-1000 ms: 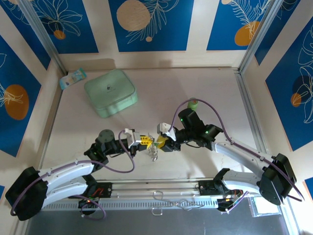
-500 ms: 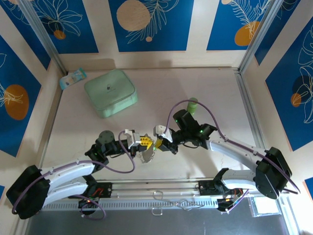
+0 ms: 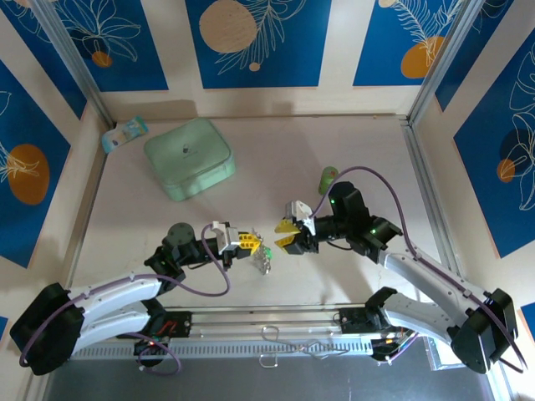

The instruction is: Put the keys on the keyring

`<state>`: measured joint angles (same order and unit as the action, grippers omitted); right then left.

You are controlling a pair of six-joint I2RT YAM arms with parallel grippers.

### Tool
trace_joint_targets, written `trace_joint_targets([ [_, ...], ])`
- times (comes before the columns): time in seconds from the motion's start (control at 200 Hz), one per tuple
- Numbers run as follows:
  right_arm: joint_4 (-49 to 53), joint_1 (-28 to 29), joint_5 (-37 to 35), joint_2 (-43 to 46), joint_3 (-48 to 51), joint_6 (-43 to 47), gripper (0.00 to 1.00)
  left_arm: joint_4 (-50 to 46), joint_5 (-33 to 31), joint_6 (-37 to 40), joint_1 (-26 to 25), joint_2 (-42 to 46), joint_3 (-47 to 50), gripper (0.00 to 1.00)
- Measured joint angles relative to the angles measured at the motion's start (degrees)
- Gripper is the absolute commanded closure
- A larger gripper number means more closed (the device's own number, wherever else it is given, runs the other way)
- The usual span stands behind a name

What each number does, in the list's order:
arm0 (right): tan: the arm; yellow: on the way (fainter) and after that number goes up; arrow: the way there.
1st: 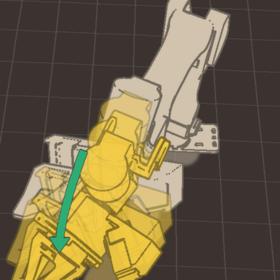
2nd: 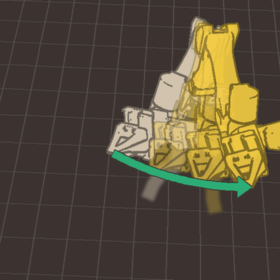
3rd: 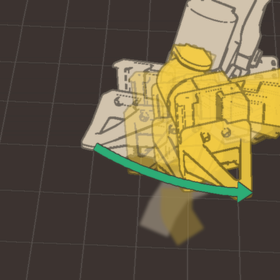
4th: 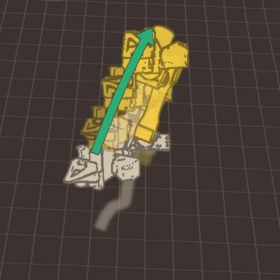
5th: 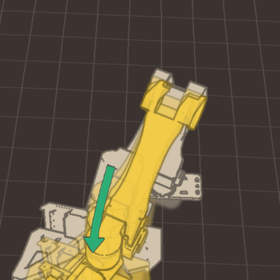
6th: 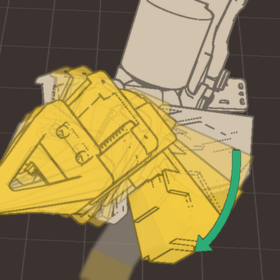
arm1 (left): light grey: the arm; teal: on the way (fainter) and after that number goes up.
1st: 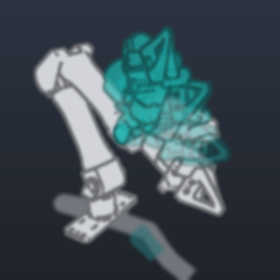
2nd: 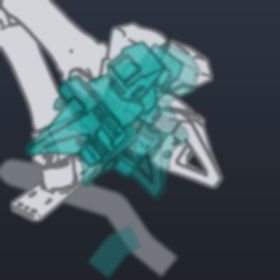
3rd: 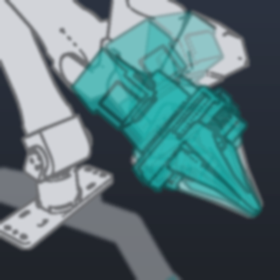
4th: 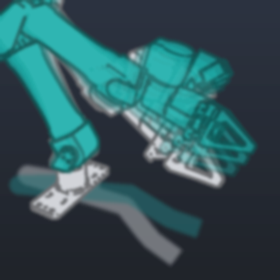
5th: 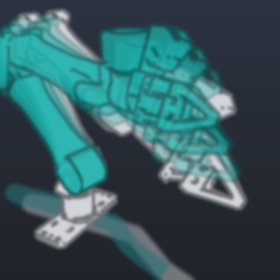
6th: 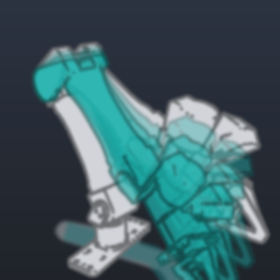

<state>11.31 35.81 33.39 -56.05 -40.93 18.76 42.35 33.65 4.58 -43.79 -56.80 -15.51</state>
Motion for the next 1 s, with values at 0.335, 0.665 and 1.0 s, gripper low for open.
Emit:
trace_joint_targets([
  [0.335, -8.76, 0.37, 1.75, -3.72, 2.36, -3.74, 0.63, 2.4, 2.16, -0.22, 0.0, -1.57, 0.0, 1.0],
  [0.665, -7.65, 3.32, 1.73, -8.02, 0.39, -1.77, 0.7, 2.75, 2.43, -0.28, 0.0, -1.57, 0.0, 1.0],
  [1.0, -7.06, 5.05, 1.6, -10.1, -1.42, -0.17, 0.99, 2.58, 2.73, -1.36, 0.07, -1.57, 0.0, 1.0],
])
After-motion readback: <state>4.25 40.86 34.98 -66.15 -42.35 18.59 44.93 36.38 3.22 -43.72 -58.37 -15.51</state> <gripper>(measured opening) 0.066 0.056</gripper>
